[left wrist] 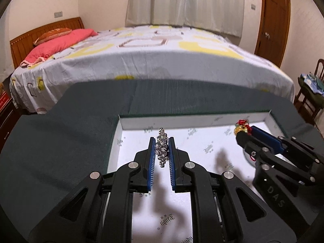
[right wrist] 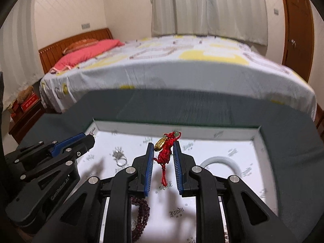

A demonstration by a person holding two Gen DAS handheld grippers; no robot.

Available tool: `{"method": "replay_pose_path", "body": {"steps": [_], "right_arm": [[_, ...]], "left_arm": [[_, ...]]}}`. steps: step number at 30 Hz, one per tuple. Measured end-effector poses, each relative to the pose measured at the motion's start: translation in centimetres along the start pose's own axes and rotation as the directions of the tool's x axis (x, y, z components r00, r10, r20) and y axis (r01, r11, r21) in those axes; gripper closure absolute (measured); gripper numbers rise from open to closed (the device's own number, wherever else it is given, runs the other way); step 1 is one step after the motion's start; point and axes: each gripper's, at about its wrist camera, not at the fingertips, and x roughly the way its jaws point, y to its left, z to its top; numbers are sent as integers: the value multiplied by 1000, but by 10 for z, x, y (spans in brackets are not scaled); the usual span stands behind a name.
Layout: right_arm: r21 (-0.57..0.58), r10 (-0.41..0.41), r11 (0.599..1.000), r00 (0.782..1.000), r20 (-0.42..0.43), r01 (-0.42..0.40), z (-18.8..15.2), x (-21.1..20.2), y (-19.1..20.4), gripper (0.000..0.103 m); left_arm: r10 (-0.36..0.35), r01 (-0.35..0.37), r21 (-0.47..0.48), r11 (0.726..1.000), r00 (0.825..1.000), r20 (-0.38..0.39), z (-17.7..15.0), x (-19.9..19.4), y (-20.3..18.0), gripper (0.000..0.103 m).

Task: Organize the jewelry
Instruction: 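Carry the brooch and tassel charm into the box and open both tools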

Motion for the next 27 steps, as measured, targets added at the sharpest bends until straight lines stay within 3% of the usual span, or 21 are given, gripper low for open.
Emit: {"method": "replay_pose_path", "body": {"steps": [11,13,14,16,22,27], "right_arm": [[-7,-24,1000,994,-102,24,-1,19,1,83],[-7,-25,1000,993,-114,24,0,22,1,82],[-6,-26,1000,993,-117,25,0,23,1,80],[-1,-24,1000,993,-115,24,2,23,1,66],[-3,-33,999,996,-87,33,1,16,0,62],[3,-40,999,999,-35,40,0,-5,-1,62]], "left_arm": [[12,-13,-5,1000,993,-119,-6,28,4,89],[15,-15,-2,1000,993,-117,-6,28,4,84],[21,-21,2,1000,993,-112,-6,27,3,74],[28,-27,8,1000,995,-96,-5,24,2,62],[30,-31,-6,1000,996,-85,-3,20,4,56],[27,-28,-13,1000,1000,-15,-2,-4,8,48]]}}
